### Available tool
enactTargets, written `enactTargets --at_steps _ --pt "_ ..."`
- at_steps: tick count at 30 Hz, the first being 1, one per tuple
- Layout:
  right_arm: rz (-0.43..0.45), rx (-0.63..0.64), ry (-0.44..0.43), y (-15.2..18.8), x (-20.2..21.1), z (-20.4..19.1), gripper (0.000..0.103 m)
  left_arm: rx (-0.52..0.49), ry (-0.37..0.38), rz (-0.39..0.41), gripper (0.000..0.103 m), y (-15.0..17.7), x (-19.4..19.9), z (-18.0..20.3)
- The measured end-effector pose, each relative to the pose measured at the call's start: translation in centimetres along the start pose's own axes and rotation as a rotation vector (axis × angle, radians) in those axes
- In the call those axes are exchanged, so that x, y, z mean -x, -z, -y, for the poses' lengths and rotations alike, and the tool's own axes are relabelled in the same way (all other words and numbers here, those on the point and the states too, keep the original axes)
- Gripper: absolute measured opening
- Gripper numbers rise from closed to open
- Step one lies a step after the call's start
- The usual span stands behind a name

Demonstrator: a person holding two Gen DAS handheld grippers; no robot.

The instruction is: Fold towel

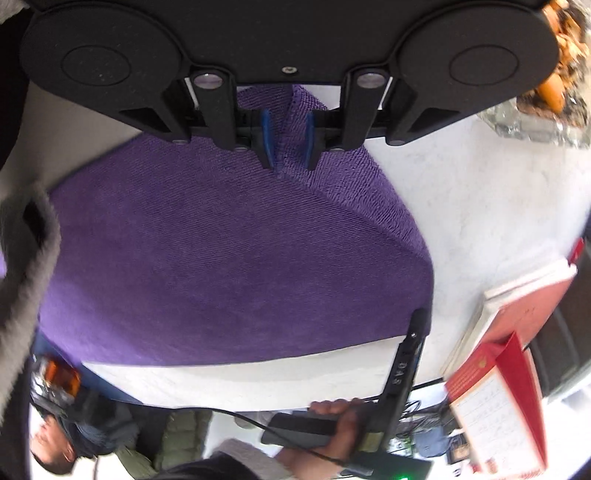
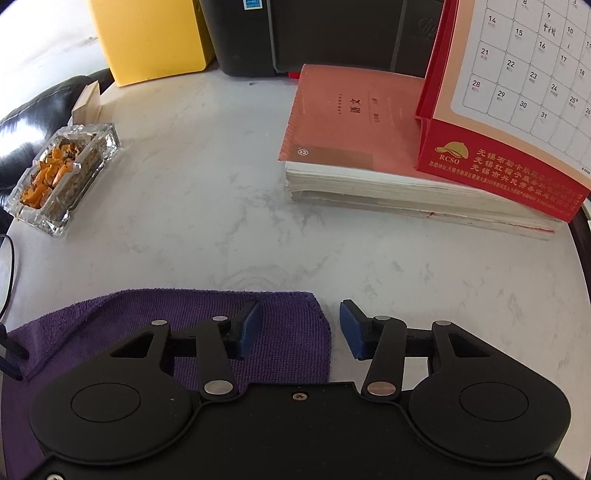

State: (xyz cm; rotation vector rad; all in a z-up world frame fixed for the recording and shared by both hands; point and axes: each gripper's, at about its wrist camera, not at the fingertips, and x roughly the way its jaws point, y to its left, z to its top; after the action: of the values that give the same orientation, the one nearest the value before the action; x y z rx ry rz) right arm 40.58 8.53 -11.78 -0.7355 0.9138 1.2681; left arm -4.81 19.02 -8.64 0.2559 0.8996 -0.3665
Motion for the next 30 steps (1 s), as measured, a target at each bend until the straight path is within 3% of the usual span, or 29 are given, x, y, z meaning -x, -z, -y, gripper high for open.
enactTargets --at_steps 8,13,16,25,27,30 --pt "0.003 -0.005 0.001 0.1 -0.1 -0.1 0.048 0.006 0.029 -0.004 0.021 0.1 -0.1 -1.0" --pt "0.008 -0.013 0.0 0.1 -0.1 0.0 0.048 0.063 0.011 0.002 0.01 -0.2 -0.2 -1.5" --pt "0.013 -0.023 -0.003 0.2 0.0 0.1 0.048 0.147 -0.007 0.018 0.007 0.0 0.1 -2.2" --pt "0.016 -0.036 -0.007 0.2 -0.1 0.4 0.047 0.598 -0.02 0.081 0.009 2.5 1.7 -6.3" --pt "0.016 -0.036 -0.007 0.1 -0.1 0.3 0.047 0.677 0.015 0.102 0.015 3.1 1.9 -6.8" --pt "0.018 -0.039 -0.006 0.1 -0.1 0.3 0.047 0.715 0.04 0.11 0.026 3.5 2.2 -7.1"
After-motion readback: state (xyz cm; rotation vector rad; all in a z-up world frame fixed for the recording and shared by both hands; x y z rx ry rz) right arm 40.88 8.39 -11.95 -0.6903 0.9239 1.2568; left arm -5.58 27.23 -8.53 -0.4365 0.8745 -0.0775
